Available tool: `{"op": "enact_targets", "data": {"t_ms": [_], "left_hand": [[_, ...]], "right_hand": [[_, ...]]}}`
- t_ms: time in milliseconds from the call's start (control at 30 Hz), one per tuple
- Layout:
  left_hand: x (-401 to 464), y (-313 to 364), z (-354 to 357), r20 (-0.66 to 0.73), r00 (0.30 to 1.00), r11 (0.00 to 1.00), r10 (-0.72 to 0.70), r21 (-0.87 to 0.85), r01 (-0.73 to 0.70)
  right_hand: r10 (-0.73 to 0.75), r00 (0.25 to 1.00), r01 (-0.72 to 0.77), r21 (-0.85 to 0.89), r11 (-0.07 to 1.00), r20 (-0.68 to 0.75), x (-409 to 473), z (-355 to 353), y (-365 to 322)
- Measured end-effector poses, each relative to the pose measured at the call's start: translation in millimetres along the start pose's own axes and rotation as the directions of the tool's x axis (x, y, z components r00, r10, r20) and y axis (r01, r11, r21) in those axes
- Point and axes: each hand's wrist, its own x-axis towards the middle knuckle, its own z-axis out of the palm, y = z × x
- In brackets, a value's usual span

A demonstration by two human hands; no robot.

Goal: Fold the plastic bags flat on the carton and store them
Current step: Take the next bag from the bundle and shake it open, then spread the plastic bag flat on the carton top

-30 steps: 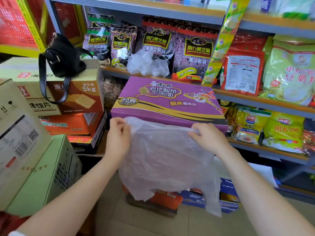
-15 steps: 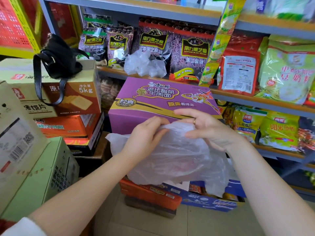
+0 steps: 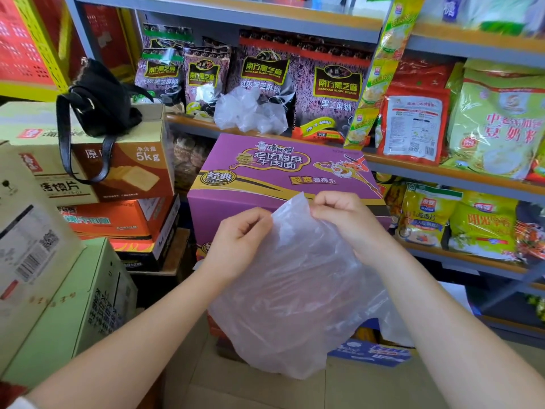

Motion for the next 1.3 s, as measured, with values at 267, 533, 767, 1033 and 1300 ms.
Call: {"op": "enact_targets", "data": {"t_ms": [267,533,767,1033,1300], "left_hand": [[20,14,-1,0.003,0.983,0.964,0.182,0.194,-0.18],[36,16,-16,-0.284,0.952,0.99,0.115,-0.046,-0.133],[58,6,-34,-0.496,0.866,0.994,0.059,-0.046,-0.095],[101,-18,-41,-0.436,0.899,0.994,-0.047,-0.112,-0.003],[190,-35,-42,-0.395,0.916,0.944,-0.074,0.267,0.191]], "right_hand": [[-0.099,0.995,0.101,-0.177,0.979,0.022,-3,5,-6],[-0.089,0.987,0.16,-0.724,0.671,0.135,-19,-22,18],[-0.152,0.982,0.061,-0.571,0.818,-0.113,9,-58,30],[-0.241,0.932,-0.001,-0.669,0.743,-0.27,73,-82,5],[0.077,0.997,-0.079,-0.382,0.921,-0.021,149,-92,-9]]}}
